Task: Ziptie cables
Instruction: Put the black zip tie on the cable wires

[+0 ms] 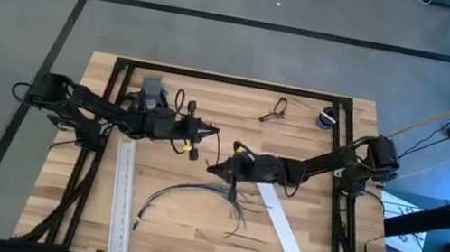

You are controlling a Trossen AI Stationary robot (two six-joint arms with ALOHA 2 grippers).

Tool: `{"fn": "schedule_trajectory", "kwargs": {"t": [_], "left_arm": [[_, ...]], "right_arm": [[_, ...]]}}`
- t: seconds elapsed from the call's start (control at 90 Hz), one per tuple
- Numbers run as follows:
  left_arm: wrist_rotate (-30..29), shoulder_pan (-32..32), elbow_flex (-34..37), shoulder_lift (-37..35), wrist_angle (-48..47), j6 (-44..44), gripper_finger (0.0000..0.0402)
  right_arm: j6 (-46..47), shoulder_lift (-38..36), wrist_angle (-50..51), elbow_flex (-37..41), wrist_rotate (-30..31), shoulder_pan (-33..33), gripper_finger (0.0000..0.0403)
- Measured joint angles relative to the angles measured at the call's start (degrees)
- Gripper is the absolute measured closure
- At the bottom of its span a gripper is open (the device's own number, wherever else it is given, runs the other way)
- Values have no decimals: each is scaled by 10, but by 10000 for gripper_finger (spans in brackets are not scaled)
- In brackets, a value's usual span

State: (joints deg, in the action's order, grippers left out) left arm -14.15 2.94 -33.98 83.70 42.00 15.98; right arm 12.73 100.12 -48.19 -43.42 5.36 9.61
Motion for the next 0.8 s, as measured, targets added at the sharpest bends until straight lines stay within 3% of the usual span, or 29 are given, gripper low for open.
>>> {"fn": "schedule_trajectory", "kwargs": {"t": [0.211, 0.367, 0.8], "left_arm": [[-34, -20, 0, 0, -11, 84, 402], [-63, -49, 0, 0, -4, 164, 402], [-78, -60, -2, 0, 7, 175, 402]], "right_arm": [[189, 0, -38, 0, -2, -14, 403], [255, 0, -49, 0, 2, -27, 403], [280, 0, -43, 0, 17, -29, 403]]}}
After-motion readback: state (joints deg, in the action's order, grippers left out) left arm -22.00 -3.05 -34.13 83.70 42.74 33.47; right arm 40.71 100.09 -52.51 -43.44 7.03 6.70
